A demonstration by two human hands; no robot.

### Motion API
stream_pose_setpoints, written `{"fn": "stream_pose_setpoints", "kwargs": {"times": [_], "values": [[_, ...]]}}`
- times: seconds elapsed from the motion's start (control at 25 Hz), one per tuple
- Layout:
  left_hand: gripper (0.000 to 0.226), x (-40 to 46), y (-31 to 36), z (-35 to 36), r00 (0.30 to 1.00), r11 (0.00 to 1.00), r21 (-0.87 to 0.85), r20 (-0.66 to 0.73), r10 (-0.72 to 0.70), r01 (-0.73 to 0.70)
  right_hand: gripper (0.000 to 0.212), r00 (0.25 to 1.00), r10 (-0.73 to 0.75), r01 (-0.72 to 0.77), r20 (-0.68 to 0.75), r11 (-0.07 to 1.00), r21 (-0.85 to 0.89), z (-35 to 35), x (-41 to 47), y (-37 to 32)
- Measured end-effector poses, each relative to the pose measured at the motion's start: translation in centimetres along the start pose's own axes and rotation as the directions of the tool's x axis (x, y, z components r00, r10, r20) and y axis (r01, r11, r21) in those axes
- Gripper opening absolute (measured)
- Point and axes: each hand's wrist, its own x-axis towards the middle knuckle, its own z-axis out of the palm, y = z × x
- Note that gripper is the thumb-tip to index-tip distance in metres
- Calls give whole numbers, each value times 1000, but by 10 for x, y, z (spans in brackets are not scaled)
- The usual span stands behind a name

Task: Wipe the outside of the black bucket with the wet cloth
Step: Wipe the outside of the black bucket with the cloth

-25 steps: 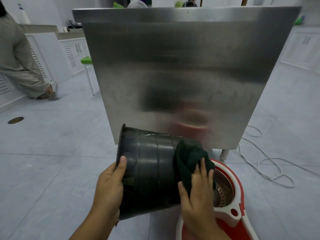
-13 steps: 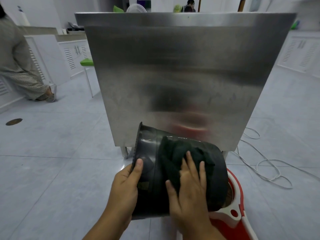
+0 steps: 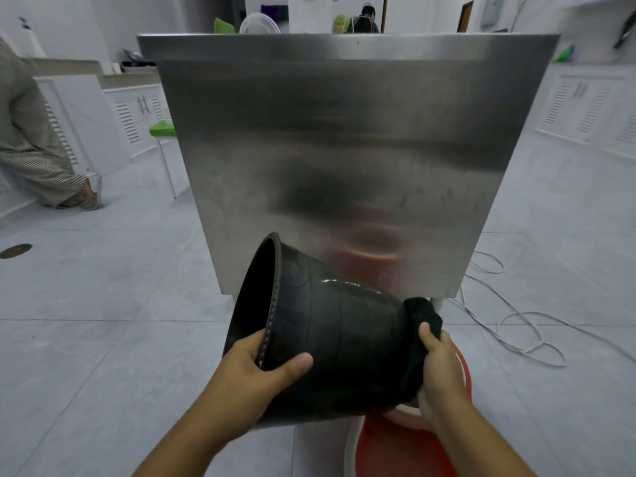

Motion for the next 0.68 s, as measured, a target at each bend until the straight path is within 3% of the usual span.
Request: {"fn": "stream_pose_setpoints", "kwargs": {"times": [0.12,0.2,0.24,0.32,0.44,0.6,0.68], "values": [[20,-4,-5,-1,998,998,55,42,38,-40,32,996,77,-82,33,975,209,-3,-9,-9],[23,-7,0,-5,993,997,66,121,19,-27,32,997,64,-74,40,928,365,-7,-10,-16],[35,-6,2,-8,990,1000,20,141,14,-17,35,997,55,-73,56,906,418,-7,-10,-18],[56,-2,4,-7,1000,992,-125,9,9,-8,35,993,67,-102,99,907,409,-1,-15,-15],[51,-1,1,8,945,996,-87,-326,5,-35,24,994,7,-37,111,963,268,13,-24,3],[38,2,2,8,966,998,-49,-258,16,-30,21,992,-114,93,51,948,305,7,-19,-2],[32,6,3,9,944,998,-37,-328,27,-41,21,985,-158,134,76,958,254,7,-21,-2]]}}
